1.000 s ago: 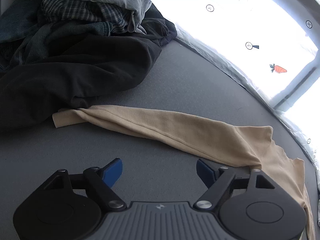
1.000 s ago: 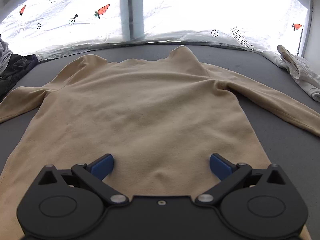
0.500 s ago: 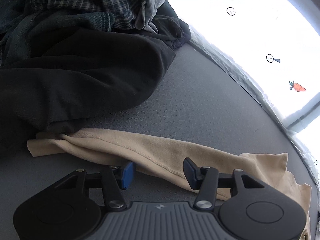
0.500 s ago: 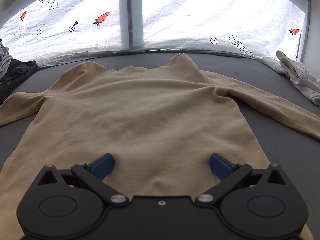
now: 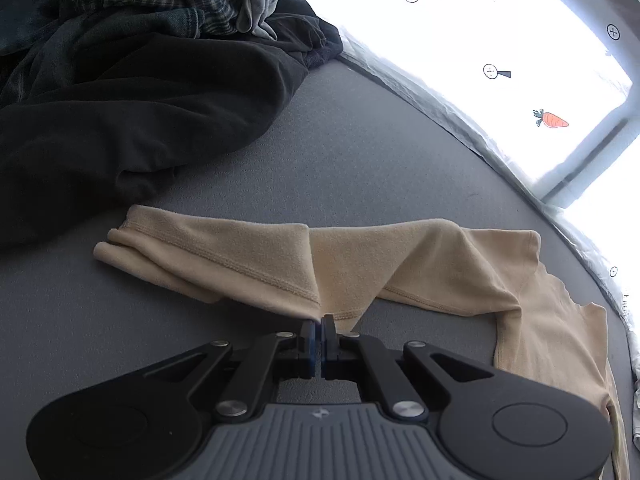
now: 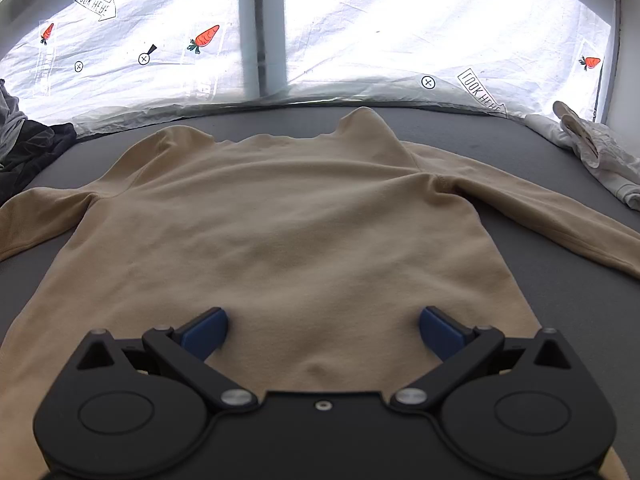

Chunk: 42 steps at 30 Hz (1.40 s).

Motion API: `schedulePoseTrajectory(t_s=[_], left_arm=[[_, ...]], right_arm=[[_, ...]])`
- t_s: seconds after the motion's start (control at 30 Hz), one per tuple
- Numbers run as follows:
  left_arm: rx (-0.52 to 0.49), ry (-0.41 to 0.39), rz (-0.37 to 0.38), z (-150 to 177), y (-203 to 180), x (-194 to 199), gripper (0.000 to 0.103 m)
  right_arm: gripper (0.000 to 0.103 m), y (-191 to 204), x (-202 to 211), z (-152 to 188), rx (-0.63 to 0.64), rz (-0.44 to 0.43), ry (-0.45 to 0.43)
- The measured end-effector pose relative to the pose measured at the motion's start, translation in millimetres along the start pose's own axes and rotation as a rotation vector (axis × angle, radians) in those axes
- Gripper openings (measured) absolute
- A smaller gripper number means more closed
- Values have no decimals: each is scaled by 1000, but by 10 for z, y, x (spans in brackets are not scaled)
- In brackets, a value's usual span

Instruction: Fold clothes

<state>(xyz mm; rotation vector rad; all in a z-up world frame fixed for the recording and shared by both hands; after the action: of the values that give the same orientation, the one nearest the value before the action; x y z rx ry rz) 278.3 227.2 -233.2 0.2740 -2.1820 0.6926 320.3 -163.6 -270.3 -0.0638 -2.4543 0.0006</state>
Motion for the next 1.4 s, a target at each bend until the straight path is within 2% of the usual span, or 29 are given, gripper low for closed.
schedulePoseTrajectory(t_s=[0.2,0.3,0.33,0.43,0.57,0.6,0.67,0.73,0.87,0.93,1.0,1.03,1.07,1.1,1.17,1.3,1.4], left_arm=[[-149,152,51,526,-262,-4,3],[-192,158,86,628,-353,77,12],[-186,137,92,623,-345,129,15],[-124,51,61,492,-165,305,29],[134,-23,-10,229,389,431,47],[170,-35,-38,177,527,442,53],[232,-61,-93,73,790,463,54],[236,-84,-140,-32,953,467,60],[229,-83,-149,-202,1078,364,65],[202,-77,-165,-256,1069,279,65],[116,-72,-193,-289,982,205,60],[74,-71,-207,-301,937,177,52],[36,-73,-220,-299,889,171,33],[8,-77,-227,-298,844,175,8],[-4,-107,-214,-311,775,260,5],[-119,-260,-278,-439,633,701,5],[-196,-385,-330,-516,558,1190,5]], right_arm=[[103,-1,0,-3,-1,0,-1],[103,0,0,-4,0,0,-2],[103,0,1,-4,0,0,-2],[103,0,4,-6,0,1,-2],[103,-2,0,-7,1,0,-2],[103,-2,1,-6,1,0,-2],[103,-3,1,-5,1,0,-3],[103,-4,1,-5,2,0,-3],[103,-7,1,-3,3,0,-3],[103,-6,1,-2,2,0,-3],[103,-7,0,-3,3,0,-3],[103,-7,-1,-4,3,0,-3],[103,-7,-1,-4,3,0,-3],[103,-6,-1,-4,3,0,-3],[103,-6,-1,-4,3,0,-3],[103,-6,0,-3,3,0,-3],[103,-6,1,-3,3,-1,-3]])
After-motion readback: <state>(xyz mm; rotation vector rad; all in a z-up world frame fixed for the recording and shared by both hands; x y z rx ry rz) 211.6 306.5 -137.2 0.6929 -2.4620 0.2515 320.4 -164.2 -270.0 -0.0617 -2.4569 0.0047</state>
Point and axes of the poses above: each gripper's, at about its wrist camera, not at the fingertips, and x roughly against the way its jaws point, y to its left, z to its underside, the point moved 10 cm from there along -x, roughly the way its jaws point, and after that the axes turned 3 degrees about z, right-handed, at the moved point
